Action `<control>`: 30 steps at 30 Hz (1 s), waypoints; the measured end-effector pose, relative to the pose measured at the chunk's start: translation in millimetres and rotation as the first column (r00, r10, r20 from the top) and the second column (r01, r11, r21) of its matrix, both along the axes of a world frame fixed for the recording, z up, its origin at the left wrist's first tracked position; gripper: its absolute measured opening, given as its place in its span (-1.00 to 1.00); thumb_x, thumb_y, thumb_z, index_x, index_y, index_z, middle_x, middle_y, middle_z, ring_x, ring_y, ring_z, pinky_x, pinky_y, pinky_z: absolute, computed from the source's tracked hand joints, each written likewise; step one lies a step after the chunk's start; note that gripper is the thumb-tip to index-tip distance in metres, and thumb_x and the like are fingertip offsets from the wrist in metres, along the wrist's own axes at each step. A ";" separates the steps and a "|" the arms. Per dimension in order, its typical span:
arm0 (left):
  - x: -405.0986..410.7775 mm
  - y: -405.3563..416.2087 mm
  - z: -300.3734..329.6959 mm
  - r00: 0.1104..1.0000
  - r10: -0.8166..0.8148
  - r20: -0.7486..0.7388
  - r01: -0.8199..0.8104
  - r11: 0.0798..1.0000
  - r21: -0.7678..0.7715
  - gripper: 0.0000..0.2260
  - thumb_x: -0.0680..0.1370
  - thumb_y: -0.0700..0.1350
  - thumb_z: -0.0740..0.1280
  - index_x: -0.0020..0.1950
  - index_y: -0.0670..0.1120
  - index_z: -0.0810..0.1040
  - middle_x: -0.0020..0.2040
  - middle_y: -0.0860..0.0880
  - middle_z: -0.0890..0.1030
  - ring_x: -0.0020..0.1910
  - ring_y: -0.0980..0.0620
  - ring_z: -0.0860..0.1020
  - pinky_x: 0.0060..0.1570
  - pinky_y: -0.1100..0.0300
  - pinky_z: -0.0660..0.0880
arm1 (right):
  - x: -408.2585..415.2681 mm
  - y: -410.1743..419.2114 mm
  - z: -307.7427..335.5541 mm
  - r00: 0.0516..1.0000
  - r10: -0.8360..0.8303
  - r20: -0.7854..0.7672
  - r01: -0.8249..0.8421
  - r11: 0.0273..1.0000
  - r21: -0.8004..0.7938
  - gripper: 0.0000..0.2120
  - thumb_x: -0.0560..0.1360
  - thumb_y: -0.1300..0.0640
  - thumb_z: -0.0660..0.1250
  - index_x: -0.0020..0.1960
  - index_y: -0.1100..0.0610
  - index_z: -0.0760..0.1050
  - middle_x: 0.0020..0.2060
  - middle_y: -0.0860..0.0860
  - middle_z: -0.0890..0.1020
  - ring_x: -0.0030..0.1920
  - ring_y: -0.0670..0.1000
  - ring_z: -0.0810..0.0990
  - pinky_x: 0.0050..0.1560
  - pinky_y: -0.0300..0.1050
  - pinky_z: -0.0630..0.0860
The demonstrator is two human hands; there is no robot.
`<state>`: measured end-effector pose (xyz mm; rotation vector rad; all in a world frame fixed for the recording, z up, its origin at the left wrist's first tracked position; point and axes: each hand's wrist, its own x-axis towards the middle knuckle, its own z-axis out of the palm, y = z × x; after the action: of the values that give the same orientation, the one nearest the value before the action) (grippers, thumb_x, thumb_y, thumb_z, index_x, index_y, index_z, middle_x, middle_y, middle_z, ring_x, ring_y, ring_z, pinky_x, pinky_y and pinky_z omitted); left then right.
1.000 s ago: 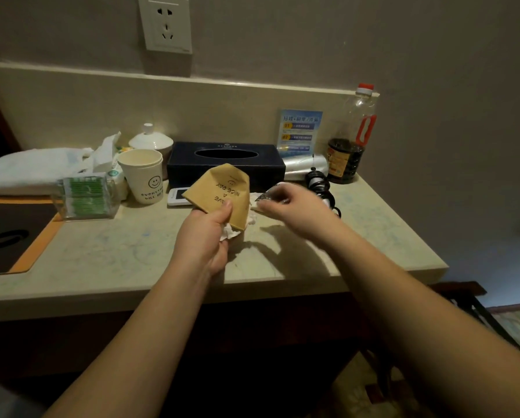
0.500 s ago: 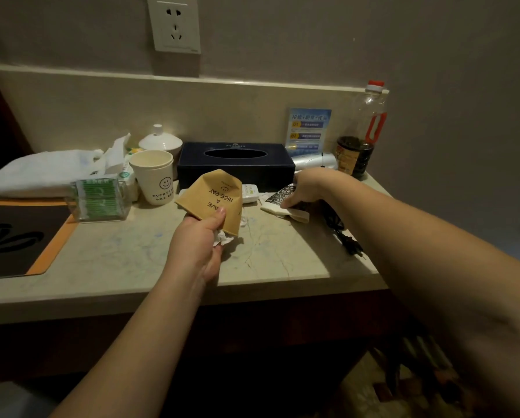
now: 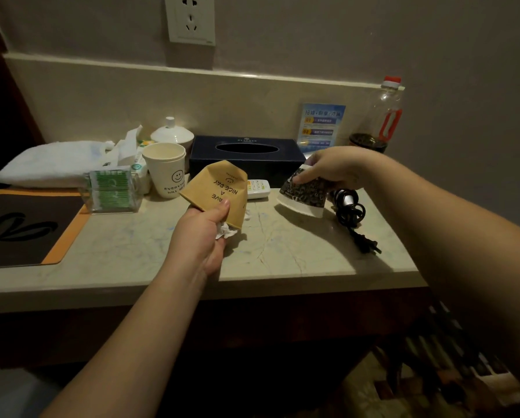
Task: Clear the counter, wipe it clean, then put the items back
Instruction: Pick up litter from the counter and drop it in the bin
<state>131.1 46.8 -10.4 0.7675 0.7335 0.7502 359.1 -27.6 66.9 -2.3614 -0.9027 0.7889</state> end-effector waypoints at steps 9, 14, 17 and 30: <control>-0.8 -1.2 -1.1 0.999 -0.044 0.000 0.044 0.999 -0.016 -0.87 0.58 -0.25 0.29 -0.01 -0.01 0.48 0.13 -0.08 0.57 0.20 -0.15 0.51 0.15 -0.18 0.49 | -3.6 22.4 -29.3 0.998 -0.038 0.056 0.054 0.948 -0.313 -0.41 0.30 -0.25 0.48 0.12 0.14 0.48 0.02 0.09 0.62 0.06 0.06 0.58 0.16 -0.08 0.51; -1.1 -0.8 -2.9 0.998 -0.055 0.018 0.055 0.998 -0.029 -0.87 0.57 -0.25 0.29 0.06 -0.05 0.48 0.14 -0.12 0.59 0.16 -0.16 0.55 0.17 -0.15 0.50 | -8.3 22.9 -32.0 0.994 -0.023 0.104 0.062 0.918 -0.391 -0.33 0.33 -0.29 0.43 0.20 0.17 0.44 0.01 0.13 0.58 0.00 0.12 0.55 0.07 -0.02 0.48; -2.3 -2.9 -2.6 0.997 -0.075 0.007 0.075 0.997 -0.034 -0.89 0.59 -0.25 0.27 0.04 -0.05 0.48 0.12 -0.12 0.59 0.09 -0.17 0.57 0.14 -0.19 0.51 | -12.5 22.2 -32.0 0.991 -0.017 0.134 0.068 0.919 -0.388 -0.32 0.35 -0.28 0.42 0.24 0.19 0.44 0.00 0.13 0.57 -0.02 0.12 0.54 -0.01 -0.03 0.45; 5.8 -10.7 0.4 0.997 -0.077 0.027 0.078 0.995 -0.059 -0.88 0.57 -0.27 0.28 0.02 -0.05 0.46 0.15 -0.13 0.57 0.21 -0.17 0.53 0.21 -0.19 0.48 | -41.3 0.0 -29.8 0.936 0.020 0.352 0.088 0.954 -0.287 -0.35 0.44 -0.27 0.32 0.25 0.24 0.44 -0.03 0.10 0.49 -0.04 0.08 0.46 -0.02 -0.09 0.39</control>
<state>137.0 36.1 -10.0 0.7269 0.6968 0.6637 317.9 -27.6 37.1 -2.8411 -0.9306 0.5235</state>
